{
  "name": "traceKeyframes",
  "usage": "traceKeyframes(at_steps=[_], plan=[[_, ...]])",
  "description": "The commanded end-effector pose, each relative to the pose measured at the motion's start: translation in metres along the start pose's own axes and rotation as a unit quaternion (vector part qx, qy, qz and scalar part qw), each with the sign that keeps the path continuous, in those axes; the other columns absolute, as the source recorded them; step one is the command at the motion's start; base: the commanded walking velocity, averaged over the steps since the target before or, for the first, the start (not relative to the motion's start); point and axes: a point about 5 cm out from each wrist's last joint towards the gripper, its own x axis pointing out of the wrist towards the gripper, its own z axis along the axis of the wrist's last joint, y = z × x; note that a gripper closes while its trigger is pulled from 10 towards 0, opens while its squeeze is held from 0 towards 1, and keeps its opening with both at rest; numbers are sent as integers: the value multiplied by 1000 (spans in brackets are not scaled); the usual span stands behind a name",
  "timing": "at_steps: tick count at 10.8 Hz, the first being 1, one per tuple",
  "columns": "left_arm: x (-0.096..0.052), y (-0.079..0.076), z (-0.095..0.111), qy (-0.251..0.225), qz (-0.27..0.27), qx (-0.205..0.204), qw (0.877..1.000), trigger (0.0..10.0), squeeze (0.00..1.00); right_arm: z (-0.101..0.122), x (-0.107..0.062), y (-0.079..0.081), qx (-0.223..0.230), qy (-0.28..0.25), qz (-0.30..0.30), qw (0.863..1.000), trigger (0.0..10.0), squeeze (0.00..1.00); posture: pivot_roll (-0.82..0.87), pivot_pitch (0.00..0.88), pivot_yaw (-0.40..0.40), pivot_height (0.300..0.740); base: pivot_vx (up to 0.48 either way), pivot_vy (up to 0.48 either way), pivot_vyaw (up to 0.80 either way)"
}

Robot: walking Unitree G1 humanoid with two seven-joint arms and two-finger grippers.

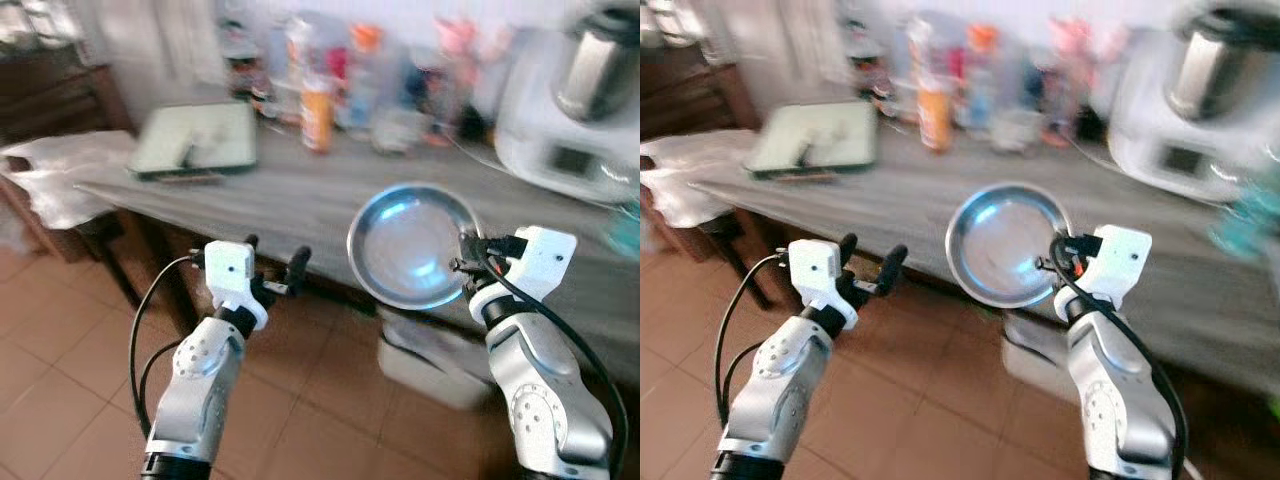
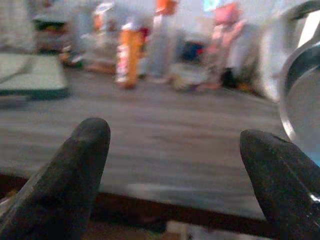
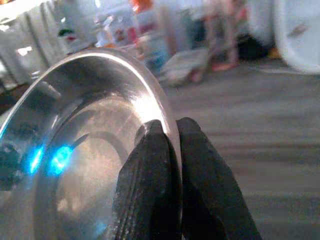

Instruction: Setting the table

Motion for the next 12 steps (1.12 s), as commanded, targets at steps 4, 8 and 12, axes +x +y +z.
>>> traceKeyframes(at_steps=[4,8,12], plan=[[-1,5,3,-2,33,10,999,10000,0,-1,6,8,-8,7,31,999,10000,0,-29,24,-30,740,0,0,0],[-17,19,2,-8,97,16,995,10000,0,-7,20,24,-9,25,74,997,10000,0,26,18,-105,740,0,0,0],[-11,15,8,-3,78,34,996,10000,0,-12,19,23,2,14,55,998,10000,0,30,31,-36,740,0,0,0]])
